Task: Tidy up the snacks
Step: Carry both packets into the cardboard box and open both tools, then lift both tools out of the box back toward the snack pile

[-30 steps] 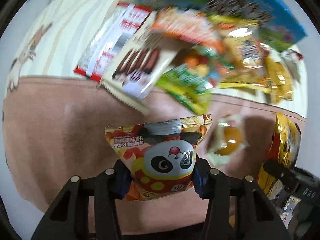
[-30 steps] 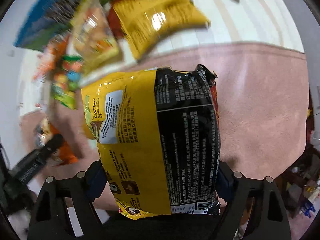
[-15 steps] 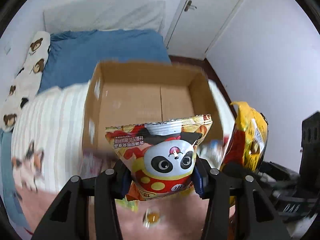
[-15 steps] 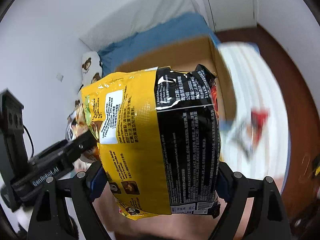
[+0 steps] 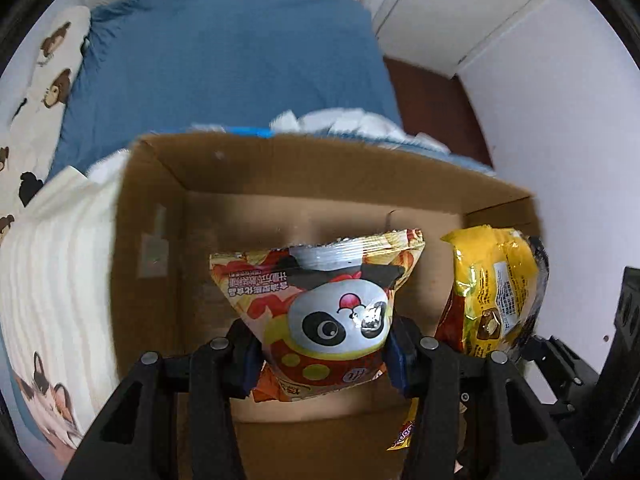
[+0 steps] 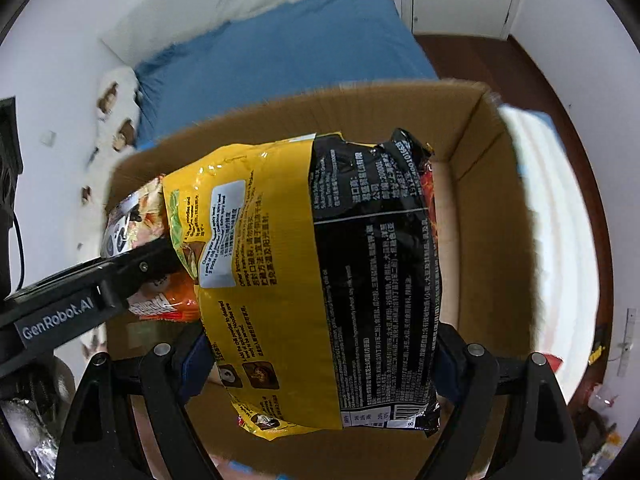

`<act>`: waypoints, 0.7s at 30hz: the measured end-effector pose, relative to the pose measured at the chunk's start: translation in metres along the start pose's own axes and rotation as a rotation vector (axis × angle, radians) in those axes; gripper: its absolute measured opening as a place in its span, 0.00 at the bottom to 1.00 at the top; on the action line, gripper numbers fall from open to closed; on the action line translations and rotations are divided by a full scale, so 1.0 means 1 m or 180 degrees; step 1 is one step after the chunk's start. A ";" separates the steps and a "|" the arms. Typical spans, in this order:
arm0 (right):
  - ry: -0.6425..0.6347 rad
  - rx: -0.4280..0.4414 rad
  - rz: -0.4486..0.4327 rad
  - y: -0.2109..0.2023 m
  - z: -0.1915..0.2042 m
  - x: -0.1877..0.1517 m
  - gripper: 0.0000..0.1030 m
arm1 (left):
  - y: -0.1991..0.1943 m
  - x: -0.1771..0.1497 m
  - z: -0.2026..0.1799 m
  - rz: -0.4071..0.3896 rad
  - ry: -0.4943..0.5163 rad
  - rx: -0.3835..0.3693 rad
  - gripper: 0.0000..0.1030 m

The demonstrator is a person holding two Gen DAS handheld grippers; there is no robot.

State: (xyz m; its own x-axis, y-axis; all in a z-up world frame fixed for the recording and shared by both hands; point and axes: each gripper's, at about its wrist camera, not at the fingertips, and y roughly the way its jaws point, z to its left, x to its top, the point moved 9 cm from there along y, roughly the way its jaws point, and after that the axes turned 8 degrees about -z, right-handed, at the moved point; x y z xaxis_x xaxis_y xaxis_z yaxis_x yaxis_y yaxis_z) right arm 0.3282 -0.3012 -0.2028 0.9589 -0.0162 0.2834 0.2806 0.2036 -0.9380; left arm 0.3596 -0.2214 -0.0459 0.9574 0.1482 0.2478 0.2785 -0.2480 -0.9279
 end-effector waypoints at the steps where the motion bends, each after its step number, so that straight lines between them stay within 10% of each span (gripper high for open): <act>1: 0.0001 -0.0018 0.0042 0.008 -0.001 0.001 0.87 | 0.012 0.002 0.004 0.0055 0.0005 0.0018 0.45; 17: 0.0036 -0.0209 0.0383 0.115 -0.039 0.011 0.87 | 0.071 0.013 0.021 0.0396 0.0151 0.0144 0.47; 19: 0.0046 -0.0217 0.0422 0.117 -0.039 0.009 0.95 | 0.068 0.018 0.021 0.0372 0.0114 0.0135 0.58; 21: 0.0007 -0.0250 0.0401 0.109 -0.038 -0.002 0.96 | 0.062 0.022 0.019 0.0313 0.0120 0.0122 0.92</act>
State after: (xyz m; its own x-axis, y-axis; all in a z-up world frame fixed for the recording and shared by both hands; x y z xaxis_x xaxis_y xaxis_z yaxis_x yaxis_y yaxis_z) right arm 0.3589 -0.3162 -0.3130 0.9868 0.0024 0.1620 0.1604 0.1270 -0.9788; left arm 0.3963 -0.2148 -0.1030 0.9823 0.0888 0.1647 0.1807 -0.2227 -0.9580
